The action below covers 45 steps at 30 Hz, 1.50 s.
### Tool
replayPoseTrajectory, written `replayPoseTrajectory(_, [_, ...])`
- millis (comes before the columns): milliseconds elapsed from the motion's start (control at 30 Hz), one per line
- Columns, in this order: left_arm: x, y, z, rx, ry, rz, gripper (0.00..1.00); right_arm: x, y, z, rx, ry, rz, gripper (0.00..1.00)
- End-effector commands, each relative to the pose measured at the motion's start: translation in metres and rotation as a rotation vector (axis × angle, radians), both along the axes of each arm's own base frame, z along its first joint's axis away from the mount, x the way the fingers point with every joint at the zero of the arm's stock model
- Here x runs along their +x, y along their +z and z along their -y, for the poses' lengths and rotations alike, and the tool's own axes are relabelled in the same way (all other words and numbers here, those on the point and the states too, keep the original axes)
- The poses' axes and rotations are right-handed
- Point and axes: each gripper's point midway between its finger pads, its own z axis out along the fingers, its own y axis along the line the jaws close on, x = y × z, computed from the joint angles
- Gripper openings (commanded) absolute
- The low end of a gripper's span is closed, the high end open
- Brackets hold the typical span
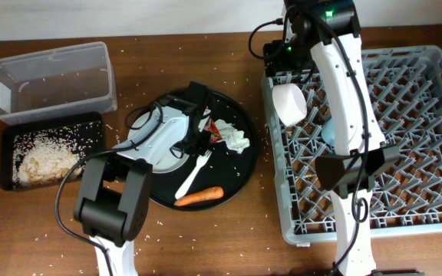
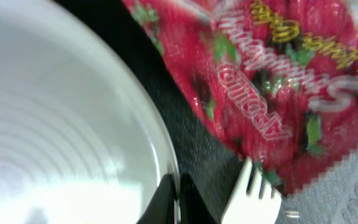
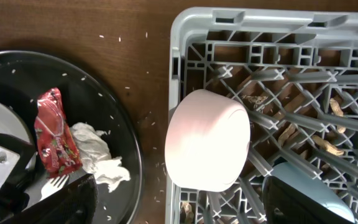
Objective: Sort waste into correct bins and load items into the dishwasher rack
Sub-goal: 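Grasp the white plate edge with the left gripper, then tip the white plate over the black tray to scrape food off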
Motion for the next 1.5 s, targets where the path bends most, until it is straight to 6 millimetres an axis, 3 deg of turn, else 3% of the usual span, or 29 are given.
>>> replayPoseTrajectory(0, [0.0,0.014,-0.002,0.009,0.006,-0.046,0.01,0.001,0.006,0.006,-0.014,-0.007,0.019,0.84])
replayPoseTrajectory(67, [0.003,0.033,-0.001,0.01,0.013,-0.051,0.01,0.002,0.006,0.01,-0.036,-0.015,0.024,0.84])
replayPoseTrajectory(233, [0.008,0.105,0.0,0.007,0.063,-0.051,0.01,0.004,0.006,0.013,-0.052,-0.021,0.033,0.84])
replayPoseTrajectory(333, [0.01,0.126,-0.006,-0.003,0.09,-0.031,0.01,0.006,0.007,0.012,-0.049,-0.021,0.043,0.84])
replayPoseTrajectory(433, [0.016,0.153,-0.034,-0.026,0.181,0.014,0.0,0.008,0.008,0.011,-0.046,-0.022,0.053,0.84])
replayPoseTrajectory(500, [0.017,0.166,-0.064,-0.049,0.262,0.023,0.01,0.009,0.008,0.011,-0.046,-0.022,0.054,0.84])
replayPoseTrajectory(633, [0.024,0.173,-0.123,-0.142,0.423,0.016,0.01,0.008,0.008,0.011,-0.046,-0.021,0.052,0.84])
replayPoseTrajectory(767, [0.031,0.182,-0.158,-0.36,0.41,0.033,0.01,0.008,0.008,0.011,-0.045,-0.022,0.053,0.84])
replayPoseTrajectory(867, [0.045,0.207,-0.199,-0.652,0.371,0.176,0.01,0.008,0.008,0.009,-0.041,-0.019,0.05,0.84])
replayPoseTrajectory(967, [0.041,0.225,-0.222,-0.787,0.349,0.261,0.0,0.006,0.007,0.01,-0.041,-0.022,0.044,0.84])
replayPoseTrajectory(1100, [0.025,0.239,-0.241,-0.899,0.372,0.297,0.0,0.006,0.007,0.009,-0.038,-0.02,0.044,0.84])
replayPoseTrajectory(1200, [0.015,0.248,-0.233,-0.966,0.319,0.304,0.0,0.006,0.007,0.009,-0.038,-0.019,0.044,0.84])
replayPoseTrajectory(1467, [0.014,0.245,-0.236,-0.94,0.318,0.296,0.01,0.005,0.007,0.006,-0.021,-0.013,0.038,0.84])
